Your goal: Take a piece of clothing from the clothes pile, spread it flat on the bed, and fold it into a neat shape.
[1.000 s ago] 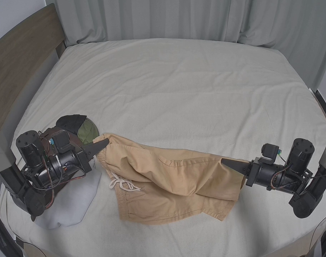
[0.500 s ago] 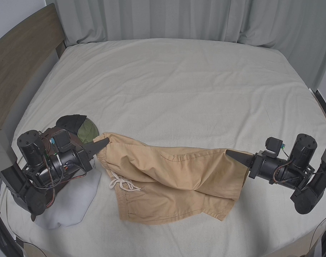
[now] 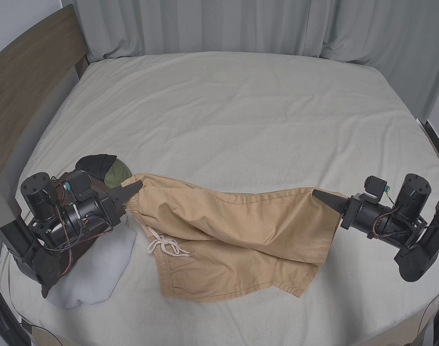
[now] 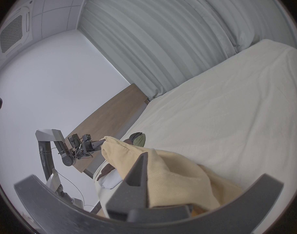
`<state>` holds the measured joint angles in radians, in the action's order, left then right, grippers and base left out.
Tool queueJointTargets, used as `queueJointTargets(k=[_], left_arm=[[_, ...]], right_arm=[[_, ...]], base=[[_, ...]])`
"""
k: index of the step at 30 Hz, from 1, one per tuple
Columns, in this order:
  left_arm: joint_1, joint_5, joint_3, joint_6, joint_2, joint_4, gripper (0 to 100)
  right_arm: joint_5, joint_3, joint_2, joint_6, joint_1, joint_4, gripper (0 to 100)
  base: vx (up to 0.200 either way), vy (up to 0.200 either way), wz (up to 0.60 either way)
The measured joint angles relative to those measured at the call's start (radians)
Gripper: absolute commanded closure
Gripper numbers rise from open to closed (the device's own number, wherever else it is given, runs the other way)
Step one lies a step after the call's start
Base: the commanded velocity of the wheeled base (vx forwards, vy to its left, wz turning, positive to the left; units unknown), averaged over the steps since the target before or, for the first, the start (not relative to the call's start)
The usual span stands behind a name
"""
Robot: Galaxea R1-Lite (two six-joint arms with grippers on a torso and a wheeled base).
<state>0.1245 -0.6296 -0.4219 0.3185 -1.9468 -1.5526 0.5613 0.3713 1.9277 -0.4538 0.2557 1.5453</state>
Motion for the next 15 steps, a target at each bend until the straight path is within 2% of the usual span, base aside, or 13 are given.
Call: queueJointTargets(k=[5, 15], left_arm=[[-0.023, -0.001, -0.012, 0.000, 0.000, 0.000, 100], [-0.060, -0.001, -0.033, -0.001, -0.001, 0.000, 100]], right_arm=[[0.000, 0.005, 0.002, 0.042, -0.023, 0.000, 100], [0.006, 0.006, 0.005, 0.049, -0.050, 0.000, 100]], base=[[0.000, 0.000, 0.00], [0.000, 0.000, 0.00]])
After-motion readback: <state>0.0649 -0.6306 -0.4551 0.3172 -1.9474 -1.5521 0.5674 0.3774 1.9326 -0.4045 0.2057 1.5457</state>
